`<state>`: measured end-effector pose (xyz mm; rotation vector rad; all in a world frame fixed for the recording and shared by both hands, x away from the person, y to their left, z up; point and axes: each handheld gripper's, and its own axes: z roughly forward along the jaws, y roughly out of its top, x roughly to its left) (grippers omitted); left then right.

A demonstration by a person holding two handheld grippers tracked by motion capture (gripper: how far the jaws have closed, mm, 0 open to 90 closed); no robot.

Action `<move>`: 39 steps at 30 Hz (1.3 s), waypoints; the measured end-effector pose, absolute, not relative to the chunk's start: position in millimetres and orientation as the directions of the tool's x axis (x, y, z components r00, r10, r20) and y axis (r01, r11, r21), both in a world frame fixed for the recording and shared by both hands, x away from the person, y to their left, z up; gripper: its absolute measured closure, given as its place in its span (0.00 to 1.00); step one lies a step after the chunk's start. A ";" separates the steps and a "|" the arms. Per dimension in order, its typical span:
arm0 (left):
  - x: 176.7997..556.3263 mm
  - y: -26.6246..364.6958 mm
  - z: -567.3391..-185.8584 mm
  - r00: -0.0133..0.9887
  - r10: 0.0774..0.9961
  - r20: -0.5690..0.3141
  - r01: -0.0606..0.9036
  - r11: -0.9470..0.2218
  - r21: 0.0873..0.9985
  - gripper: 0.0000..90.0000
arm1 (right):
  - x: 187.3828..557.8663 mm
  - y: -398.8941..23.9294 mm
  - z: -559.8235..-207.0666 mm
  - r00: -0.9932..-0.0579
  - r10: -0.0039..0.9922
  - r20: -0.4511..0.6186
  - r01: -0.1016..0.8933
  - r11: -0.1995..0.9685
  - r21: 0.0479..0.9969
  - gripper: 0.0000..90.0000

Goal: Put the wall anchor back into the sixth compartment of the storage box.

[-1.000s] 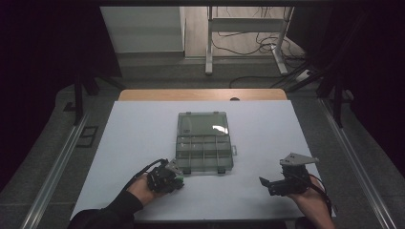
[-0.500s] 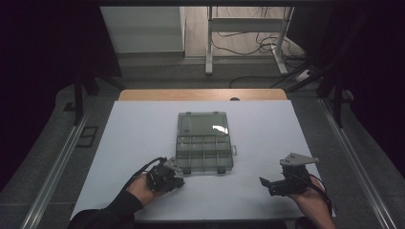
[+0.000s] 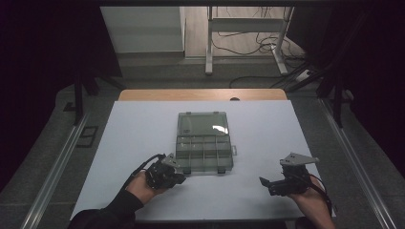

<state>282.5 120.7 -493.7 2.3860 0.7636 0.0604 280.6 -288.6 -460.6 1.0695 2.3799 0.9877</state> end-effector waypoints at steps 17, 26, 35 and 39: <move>290.6 119.9 -479.8 0.828 0.546 -0.129 0.496 -0.604 0.624 0.94 | 280.8 -288.6 -460.1 -0.654 0.756 -0.026 0.515 0.470 0.717 0.00; 298.7 112.9 -477.4 0.821 0.558 -0.118 0.490 -0.584 0.647 0.94 | 280.9 -288.0 -460.3 -0.655 0.755 -0.025 0.517 0.472 0.714 0.00; 305.6 109.3 -477.7 0.818 0.565 -0.110 0.486 -0.576 0.657 0.94 | 281.3 -288.0 -460.5 -0.657 0.753 -0.025 0.515 0.473 0.715 0.00; 309.4 109.0 -477.2 0.814 0.571 -0.109 0.486 -0.566 0.666 0.94 | 281.3 -287.9 -460.5 -0.657 0.753 -0.025 0.515 0.474 0.714 0.00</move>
